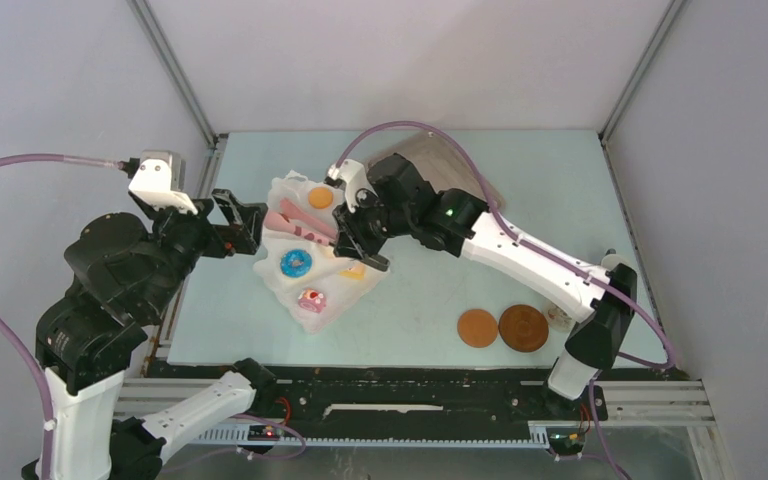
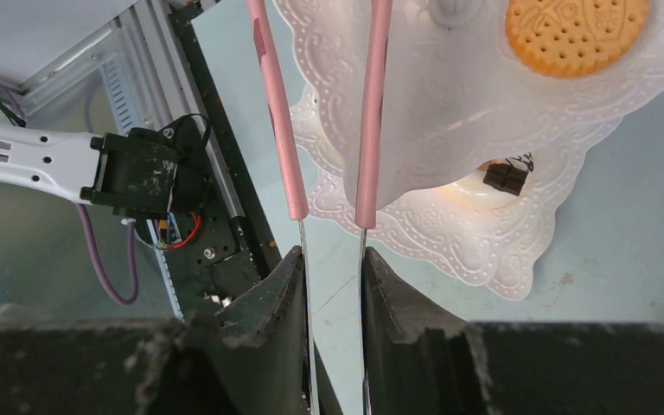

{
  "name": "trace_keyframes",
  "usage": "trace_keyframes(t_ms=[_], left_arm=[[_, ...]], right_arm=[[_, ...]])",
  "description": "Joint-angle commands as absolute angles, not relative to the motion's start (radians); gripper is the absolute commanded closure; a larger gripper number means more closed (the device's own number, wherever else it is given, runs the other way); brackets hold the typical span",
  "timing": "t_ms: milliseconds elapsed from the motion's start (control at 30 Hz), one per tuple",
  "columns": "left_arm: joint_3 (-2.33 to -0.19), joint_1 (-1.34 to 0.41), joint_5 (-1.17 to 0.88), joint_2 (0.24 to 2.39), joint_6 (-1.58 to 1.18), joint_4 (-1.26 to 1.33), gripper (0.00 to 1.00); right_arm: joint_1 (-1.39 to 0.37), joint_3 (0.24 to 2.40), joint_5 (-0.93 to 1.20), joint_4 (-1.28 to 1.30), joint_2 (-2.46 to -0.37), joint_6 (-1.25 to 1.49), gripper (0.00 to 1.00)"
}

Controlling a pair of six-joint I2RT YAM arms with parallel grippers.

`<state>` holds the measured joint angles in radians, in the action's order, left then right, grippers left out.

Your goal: Serve the afternoon tea

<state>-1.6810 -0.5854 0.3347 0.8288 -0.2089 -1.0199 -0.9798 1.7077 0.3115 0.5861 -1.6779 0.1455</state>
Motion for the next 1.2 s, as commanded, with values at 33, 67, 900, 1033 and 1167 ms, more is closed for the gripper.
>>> trace_keyframes(t_ms=[33,67,900,1033,1167], left_arm=[[-1.695,-0.59,0.353,0.829,-0.198,-1.016,0.01],[-1.694,-0.589,0.353,0.83,-0.198,-1.014,0.01],[-1.688,-0.578,0.33,0.834,-0.199,-1.012,0.01],[-1.69,-0.578,0.327,0.836,-0.199,-1.011,0.01],[-1.69,-0.578,0.321,0.836,-0.2,-1.008,0.01]], right_arm=[[-0.99,1.814,0.271,0.624,-1.716,0.108,0.97],[-0.992,1.821,0.267,0.628,-1.722,0.104,0.96],[-1.005,1.894,0.243,0.679,-1.75,0.067,0.63],[-1.01,1.895,0.238,0.677,-1.743,0.062,0.61],[-1.015,1.894,0.224,0.675,-1.74,0.058,0.6]])
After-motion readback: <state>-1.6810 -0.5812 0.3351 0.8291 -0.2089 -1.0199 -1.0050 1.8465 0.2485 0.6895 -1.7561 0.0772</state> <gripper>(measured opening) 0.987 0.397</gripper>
